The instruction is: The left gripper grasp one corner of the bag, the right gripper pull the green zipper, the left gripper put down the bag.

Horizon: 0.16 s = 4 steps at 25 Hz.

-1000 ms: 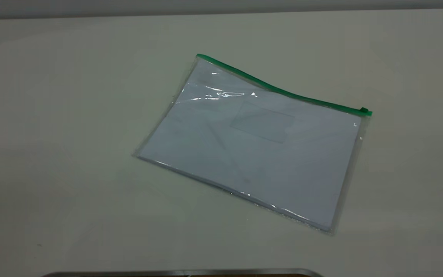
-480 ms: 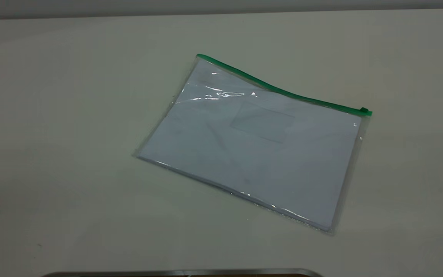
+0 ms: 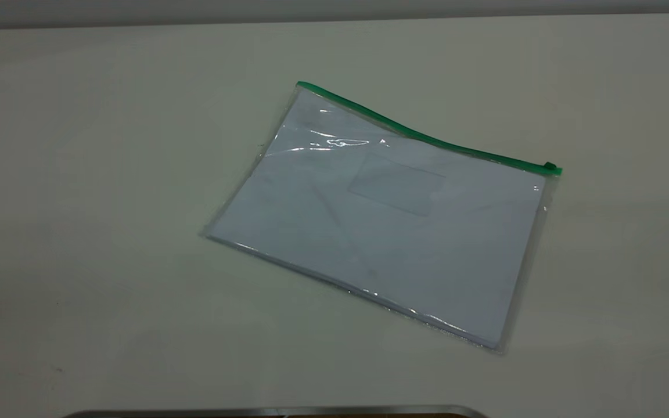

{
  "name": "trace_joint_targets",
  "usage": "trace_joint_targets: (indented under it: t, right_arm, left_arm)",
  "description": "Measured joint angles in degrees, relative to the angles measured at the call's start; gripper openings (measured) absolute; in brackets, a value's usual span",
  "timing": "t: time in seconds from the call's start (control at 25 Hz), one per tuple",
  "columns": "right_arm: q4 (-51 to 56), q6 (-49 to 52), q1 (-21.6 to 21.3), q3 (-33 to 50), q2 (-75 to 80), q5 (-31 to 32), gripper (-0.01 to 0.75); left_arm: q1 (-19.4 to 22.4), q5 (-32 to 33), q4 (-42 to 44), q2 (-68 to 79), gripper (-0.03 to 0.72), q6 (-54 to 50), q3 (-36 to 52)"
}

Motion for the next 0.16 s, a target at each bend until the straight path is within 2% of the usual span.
trace_joint_targets:
  t: [0.16]
  right_arm:
    - [0.0,0.0,0.0,0.0,0.0,0.0,0.571]
  left_arm:
    - [0.0,0.0,0.0,0.0,0.588,0.0,0.0]
